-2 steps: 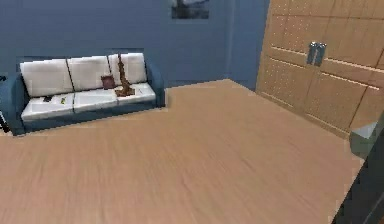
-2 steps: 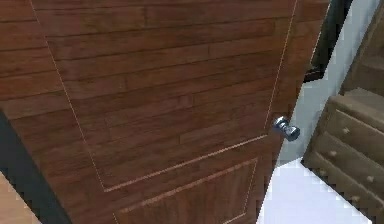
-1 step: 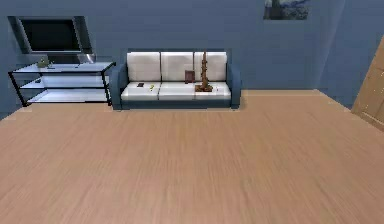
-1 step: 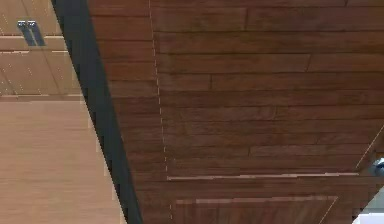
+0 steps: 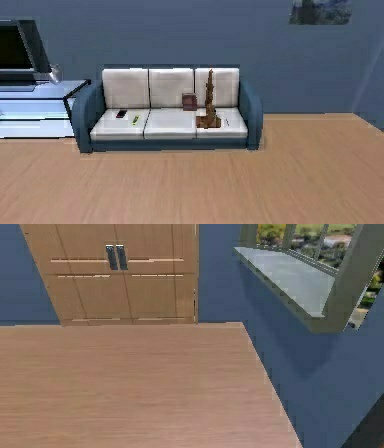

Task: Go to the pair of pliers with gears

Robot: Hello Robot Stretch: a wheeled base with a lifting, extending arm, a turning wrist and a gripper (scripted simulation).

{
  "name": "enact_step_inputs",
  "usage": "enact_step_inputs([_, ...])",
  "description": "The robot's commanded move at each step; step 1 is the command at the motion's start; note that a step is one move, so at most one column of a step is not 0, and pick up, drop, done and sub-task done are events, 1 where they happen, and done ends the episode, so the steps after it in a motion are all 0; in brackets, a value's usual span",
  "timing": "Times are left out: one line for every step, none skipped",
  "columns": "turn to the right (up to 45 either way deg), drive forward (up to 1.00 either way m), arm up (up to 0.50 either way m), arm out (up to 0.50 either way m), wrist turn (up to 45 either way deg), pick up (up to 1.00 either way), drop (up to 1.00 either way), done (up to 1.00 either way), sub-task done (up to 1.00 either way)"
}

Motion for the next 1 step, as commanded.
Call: enact_step_inputs([0.0, 1.0, 0.0, 0.0, 0.0, 0.0, 0.0, 0.0, 0.0])
